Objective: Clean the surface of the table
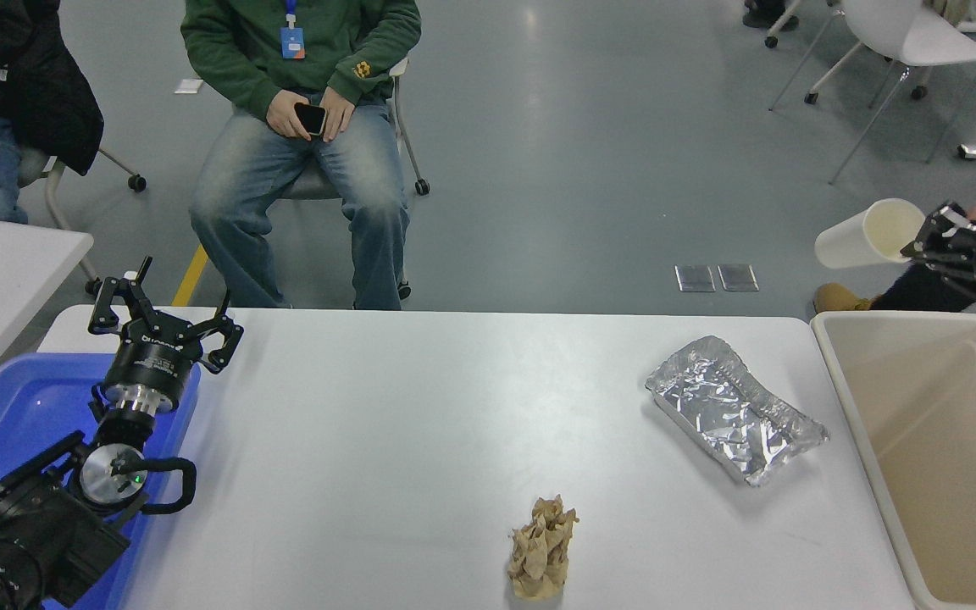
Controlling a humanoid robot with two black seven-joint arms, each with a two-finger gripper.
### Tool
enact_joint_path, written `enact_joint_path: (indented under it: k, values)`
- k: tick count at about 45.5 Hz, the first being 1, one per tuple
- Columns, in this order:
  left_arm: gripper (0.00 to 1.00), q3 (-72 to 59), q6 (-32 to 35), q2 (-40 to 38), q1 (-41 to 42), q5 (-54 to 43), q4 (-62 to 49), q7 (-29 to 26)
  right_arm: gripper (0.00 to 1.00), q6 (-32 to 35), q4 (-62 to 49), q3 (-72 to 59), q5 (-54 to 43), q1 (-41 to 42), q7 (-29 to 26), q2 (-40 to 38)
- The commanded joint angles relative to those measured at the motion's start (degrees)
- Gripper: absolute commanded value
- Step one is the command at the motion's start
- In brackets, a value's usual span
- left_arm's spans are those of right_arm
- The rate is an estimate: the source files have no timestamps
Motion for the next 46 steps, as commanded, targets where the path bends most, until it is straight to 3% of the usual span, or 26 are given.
enact_joint_path:
  k: [1, 22, 34, 46]
  values:
    - [1.0, 0.0, 0.0, -0.01, 0.0, 0.01, -0.03, 0.01, 0.0, -1.82, -6.34, -0.05, -0.04, -4.35, 0.03, 0.56]
    - [1.0, 0.0, 0.0, -0.01, 0.0, 0.01, 0.05, 0.01, 0.0, -7.18, -13.55, -0.14, -8.12, -11.64, 0.03, 6.53]
    - [1.0, 0.0, 0.0, -0.01, 0.0, 0.01, 0.05, 0.01, 0.0, -9.28, -20.76, -3.56, -8.65, -14.72, 0.03, 12.16]
    - [1.0, 0.0, 0.0, 0.08, 0.0, -0.08, 0.05, -0.08, 0.0, -11.05, -21.29, -5.06, -8.65, -16.48, -0.32, 13.22]
